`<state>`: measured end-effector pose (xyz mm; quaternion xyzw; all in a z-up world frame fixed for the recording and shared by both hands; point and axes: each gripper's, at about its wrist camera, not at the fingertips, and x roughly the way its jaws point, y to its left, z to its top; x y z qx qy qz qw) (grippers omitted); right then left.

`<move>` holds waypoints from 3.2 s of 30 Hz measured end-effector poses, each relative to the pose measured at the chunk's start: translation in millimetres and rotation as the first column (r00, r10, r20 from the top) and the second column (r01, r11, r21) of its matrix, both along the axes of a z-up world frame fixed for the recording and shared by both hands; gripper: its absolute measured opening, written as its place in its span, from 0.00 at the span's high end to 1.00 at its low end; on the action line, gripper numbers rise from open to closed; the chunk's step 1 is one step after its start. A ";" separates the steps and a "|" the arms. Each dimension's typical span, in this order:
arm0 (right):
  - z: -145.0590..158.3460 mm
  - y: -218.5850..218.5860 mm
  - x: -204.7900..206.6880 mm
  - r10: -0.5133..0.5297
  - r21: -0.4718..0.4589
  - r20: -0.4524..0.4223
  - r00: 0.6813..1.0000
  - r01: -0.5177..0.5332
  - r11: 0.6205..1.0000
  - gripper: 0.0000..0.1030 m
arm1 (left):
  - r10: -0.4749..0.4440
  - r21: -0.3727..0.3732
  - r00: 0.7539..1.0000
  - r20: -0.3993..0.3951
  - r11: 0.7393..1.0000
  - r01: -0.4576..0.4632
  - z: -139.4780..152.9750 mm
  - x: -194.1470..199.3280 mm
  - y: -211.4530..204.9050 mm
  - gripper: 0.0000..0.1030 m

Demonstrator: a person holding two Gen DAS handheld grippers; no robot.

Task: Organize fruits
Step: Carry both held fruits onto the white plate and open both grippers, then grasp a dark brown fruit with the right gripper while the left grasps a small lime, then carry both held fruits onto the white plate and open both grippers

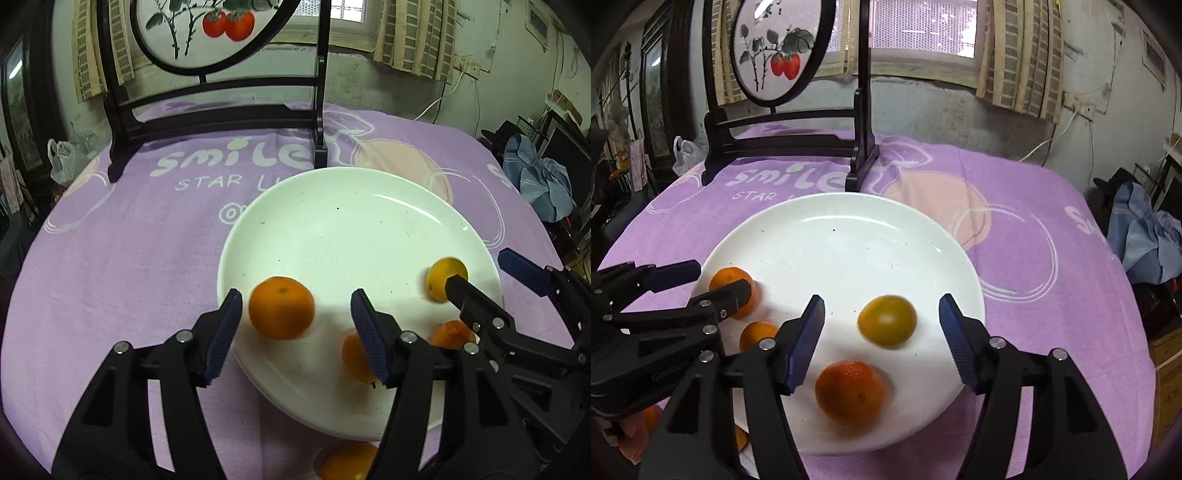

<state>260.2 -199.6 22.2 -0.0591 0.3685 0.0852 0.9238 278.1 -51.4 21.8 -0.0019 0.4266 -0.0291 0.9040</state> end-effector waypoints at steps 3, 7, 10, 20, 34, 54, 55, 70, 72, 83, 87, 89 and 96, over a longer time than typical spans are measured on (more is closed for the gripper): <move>4.9 -0.6 -8.8 -0.007 -0.011 0.013 1.000 0.007 1.000 0.38 | -0.008 -0.012 1.000 -0.001 1.000 0.008 5.6 -6.9 1.6 0.36; 11.2 -0.9 -24.2 -0.007 -0.027 0.022 1.000 0.008 1.000 0.38 | -0.011 0.000 1.000 0.014 1.000 0.011 14.4 -24.6 2.0 0.32; 15.6 -4.1 -41.3 -0.009 -0.037 0.028 1.000 0.010 0.999 0.37 | -0.029 0.004 0.999 0.024 1.000 0.029 18.3 -41.8 3.8 0.24; 6.0 -16.6 -113.9 -0.023 -0.113 0.033 0.999 0.027 0.993 0.37 | -0.038 0.009 0.998 0.058 0.999 0.038 13.8 -119.4 18.0 0.17; -18.9 -24.6 -195.1 -0.028 -0.122 -0.014 1.000 0.026 0.992 0.37 | -0.004 0.004 1.000 0.030 1.000 0.004 -19.7 -163.8 55.9 0.15; -54.1 11.7 -185.2 0.081 -0.116 -0.163 0.983 -0.101 0.988 0.37 | -0.050 -0.007 0.999 0.010 0.999 0.050 -25.0 -168.2 57.6 0.13; -54.6 12.6 -184.4 0.085 -0.106 -0.158 0.984 -0.102 0.989 0.37 | -0.051 -0.011 0.999 0.007 0.999 0.051 -25.3 -168.0 57.9 0.13; -48.1 -5.5 -188.3 0.062 0.018 -0.141 0.988 -0.060 0.998 0.58 | -0.169 0.023 0.986 -0.009 0.985 0.169 -31.0 -186.0 41.1 0.13; -47.9 -7.6 -188.5 0.059 0.025 -0.140 0.988 -0.057 0.998 0.58 | -0.181 0.034 0.983 -0.025 0.983 0.182 -35.2 -187.1 39.3 0.13; -47.1 -6.5 -189.3 0.071 0.029 -0.137 0.988 -0.067 0.997 0.58 | -0.199 0.062 0.978 -0.067 0.977 0.203 -50.8 -182.0 31.2 0.69; -44.8 -8.1 -191.9 0.066 0.037 -0.129 0.990 -0.062 0.997 0.58 | -0.206 0.055 0.976 -0.068 0.976 0.210 -50.8 -183.8 29.9 0.75; -41.5 -9.4 -193.9 0.067 0.046 -0.120 0.990 -0.061 0.997 0.58 | -0.194 0.018 0.978 -0.075 0.981 0.195 -46.8 -182.9 35.1 0.75; -9.5 -9.9 -193.8 0.093 0.031 -0.050 0.994 -0.092 0.995 0.58 | -0.211 -0.005 0.977 0.037 0.977 0.211 3.2 -184.1 34.3 0.75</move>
